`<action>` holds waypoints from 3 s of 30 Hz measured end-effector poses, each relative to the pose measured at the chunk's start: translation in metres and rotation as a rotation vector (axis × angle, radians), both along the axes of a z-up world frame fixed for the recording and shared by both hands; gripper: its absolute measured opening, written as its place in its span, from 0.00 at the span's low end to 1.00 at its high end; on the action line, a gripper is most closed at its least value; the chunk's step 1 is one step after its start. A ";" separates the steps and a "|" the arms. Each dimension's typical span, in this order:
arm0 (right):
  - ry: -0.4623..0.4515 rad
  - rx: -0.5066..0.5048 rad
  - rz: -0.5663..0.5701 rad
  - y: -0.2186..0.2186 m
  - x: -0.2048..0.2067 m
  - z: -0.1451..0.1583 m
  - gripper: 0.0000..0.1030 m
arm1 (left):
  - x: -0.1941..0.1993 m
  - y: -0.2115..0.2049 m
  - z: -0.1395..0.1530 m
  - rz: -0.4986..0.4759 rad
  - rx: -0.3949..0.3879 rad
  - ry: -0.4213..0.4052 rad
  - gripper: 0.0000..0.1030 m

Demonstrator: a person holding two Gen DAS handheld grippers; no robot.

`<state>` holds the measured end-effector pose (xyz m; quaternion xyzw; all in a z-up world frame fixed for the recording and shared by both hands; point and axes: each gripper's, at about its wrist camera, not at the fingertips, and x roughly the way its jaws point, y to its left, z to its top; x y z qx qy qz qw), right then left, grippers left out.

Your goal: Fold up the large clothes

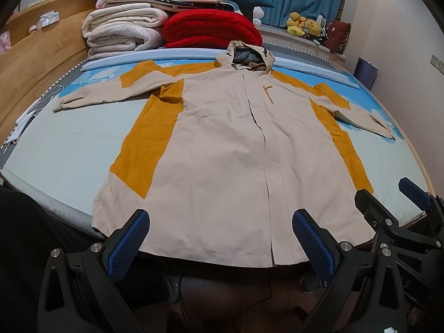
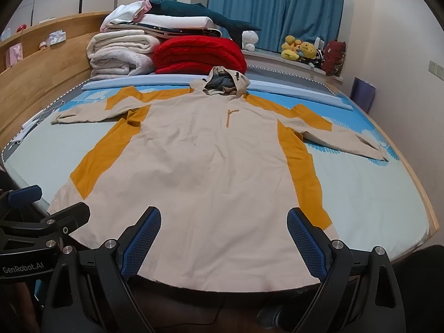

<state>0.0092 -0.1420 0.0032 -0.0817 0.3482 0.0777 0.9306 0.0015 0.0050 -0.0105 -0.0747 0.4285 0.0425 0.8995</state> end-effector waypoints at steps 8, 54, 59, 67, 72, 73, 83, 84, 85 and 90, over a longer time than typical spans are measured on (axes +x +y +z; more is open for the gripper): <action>0.003 -0.005 0.003 -0.002 0.000 0.002 0.90 | 0.000 0.000 0.000 0.001 -0.001 0.000 0.99; -0.314 0.143 -0.079 -0.039 0.133 0.137 0.77 | 0.130 0.051 0.094 -0.032 0.109 -0.210 0.43; -0.277 0.107 -0.055 -0.026 0.199 0.139 0.72 | 0.171 0.066 0.093 -0.035 0.132 -0.191 0.44; -0.256 0.116 -0.003 0.002 0.293 0.142 0.57 | 0.234 0.091 0.074 -0.021 0.177 -0.142 0.45; -0.255 0.083 0.034 0.016 0.331 0.118 0.48 | 0.269 0.110 0.050 0.012 0.213 -0.092 0.45; -0.239 0.086 0.034 0.016 0.336 0.108 0.48 | 0.277 0.115 0.044 0.018 0.223 -0.079 0.45; 0.002 0.127 0.046 0.022 0.385 0.046 0.42 | 0.333 0.162 -0.007 0.087 0.236 0.021 0.45; 0.015 0.139 0.047 0.022 0.387 0.043 0.42 | 0.336 0.166 -0.010 0.094 0.232 0.025 0.45; 0.028 0.137 0.046 0.022 0.390 0.040 0.42 | 0.341 0.173 -0.015 0.107 0.222 0.032 0.45; 0.070 0.138 0.041 0.024 0.403 0.029 0.42 | 0.356 0.212 -0.034 0.182 0.217 0.027 0.42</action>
